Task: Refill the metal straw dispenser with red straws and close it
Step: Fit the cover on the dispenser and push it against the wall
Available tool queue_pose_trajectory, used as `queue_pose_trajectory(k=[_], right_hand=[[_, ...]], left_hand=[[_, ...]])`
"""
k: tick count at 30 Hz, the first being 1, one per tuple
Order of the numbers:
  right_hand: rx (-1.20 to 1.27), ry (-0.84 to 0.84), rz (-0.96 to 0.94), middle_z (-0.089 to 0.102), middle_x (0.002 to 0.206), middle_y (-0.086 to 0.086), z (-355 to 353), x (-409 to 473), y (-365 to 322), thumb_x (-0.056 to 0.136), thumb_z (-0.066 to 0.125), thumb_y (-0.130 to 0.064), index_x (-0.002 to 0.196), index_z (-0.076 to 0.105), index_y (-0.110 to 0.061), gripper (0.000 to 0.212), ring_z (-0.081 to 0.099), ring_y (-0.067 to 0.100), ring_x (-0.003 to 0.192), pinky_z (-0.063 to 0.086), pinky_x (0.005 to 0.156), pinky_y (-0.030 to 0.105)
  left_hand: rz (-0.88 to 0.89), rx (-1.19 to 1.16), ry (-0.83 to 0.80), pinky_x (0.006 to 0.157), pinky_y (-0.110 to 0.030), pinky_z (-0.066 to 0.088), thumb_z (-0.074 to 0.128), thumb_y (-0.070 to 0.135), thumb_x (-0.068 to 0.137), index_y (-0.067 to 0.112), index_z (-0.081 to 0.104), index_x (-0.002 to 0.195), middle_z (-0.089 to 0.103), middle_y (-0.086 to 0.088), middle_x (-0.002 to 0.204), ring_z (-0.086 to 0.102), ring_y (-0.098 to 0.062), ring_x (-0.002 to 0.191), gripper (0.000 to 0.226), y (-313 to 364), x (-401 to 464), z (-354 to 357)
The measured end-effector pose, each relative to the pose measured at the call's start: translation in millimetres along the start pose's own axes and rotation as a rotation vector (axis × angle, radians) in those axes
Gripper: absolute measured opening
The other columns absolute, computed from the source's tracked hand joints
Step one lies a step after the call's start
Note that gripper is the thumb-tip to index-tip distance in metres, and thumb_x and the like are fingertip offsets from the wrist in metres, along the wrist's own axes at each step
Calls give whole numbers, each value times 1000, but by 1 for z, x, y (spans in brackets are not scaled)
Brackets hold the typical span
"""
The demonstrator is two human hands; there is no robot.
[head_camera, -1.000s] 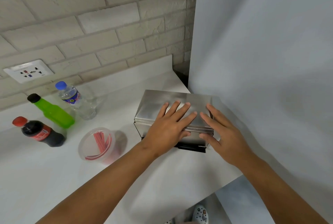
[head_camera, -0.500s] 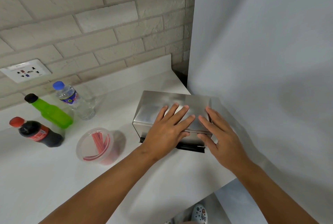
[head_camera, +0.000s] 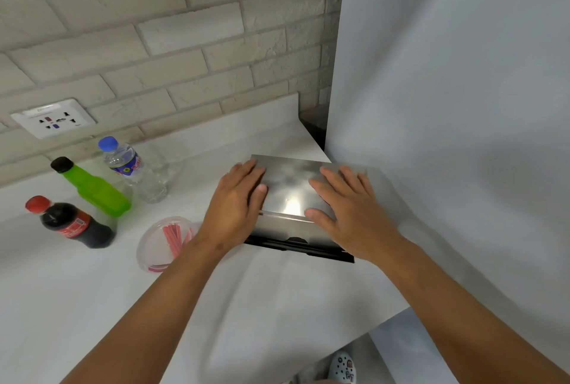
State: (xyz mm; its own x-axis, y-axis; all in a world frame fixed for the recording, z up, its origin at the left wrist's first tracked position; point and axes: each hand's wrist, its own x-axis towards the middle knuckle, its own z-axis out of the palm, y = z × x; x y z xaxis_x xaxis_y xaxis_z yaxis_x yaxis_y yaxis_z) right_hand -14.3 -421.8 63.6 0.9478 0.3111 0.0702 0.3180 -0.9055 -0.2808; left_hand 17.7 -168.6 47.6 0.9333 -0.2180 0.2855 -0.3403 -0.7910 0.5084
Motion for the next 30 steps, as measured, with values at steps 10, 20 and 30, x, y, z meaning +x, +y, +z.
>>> queue_pose_trajectory(k=[10,20,30], right_hand=[[-171,-115,-127,27,172,8,5,46,-29,102,9,-60,162,30,-21,75,24,39,156,20,123,56],[-142,-189,-123,18,174,8,6,60,-27,107,25,-55,163,23,-19,66,16,39,158,16,124,57],[-65,-205,-193,30,170,8,5,98,-42,109,24,-47,159,29,-10,63,37,29,147,32,115,47]], left_hand=[[-154,-402,-14,127,-29,24,33,37,111,17,31,163,34,5,168,31,1,153,56,-8,-9,9],[-180,-455,-45,128,-29,22,33,38,110,15,28,165,32,5,169,29,-3,155,59,-12,-9,11],[-252,-566,-28,129,-34,23,32,40,112,16,28,165,32,9,169,27,6,153,59,-16,-10,16]])
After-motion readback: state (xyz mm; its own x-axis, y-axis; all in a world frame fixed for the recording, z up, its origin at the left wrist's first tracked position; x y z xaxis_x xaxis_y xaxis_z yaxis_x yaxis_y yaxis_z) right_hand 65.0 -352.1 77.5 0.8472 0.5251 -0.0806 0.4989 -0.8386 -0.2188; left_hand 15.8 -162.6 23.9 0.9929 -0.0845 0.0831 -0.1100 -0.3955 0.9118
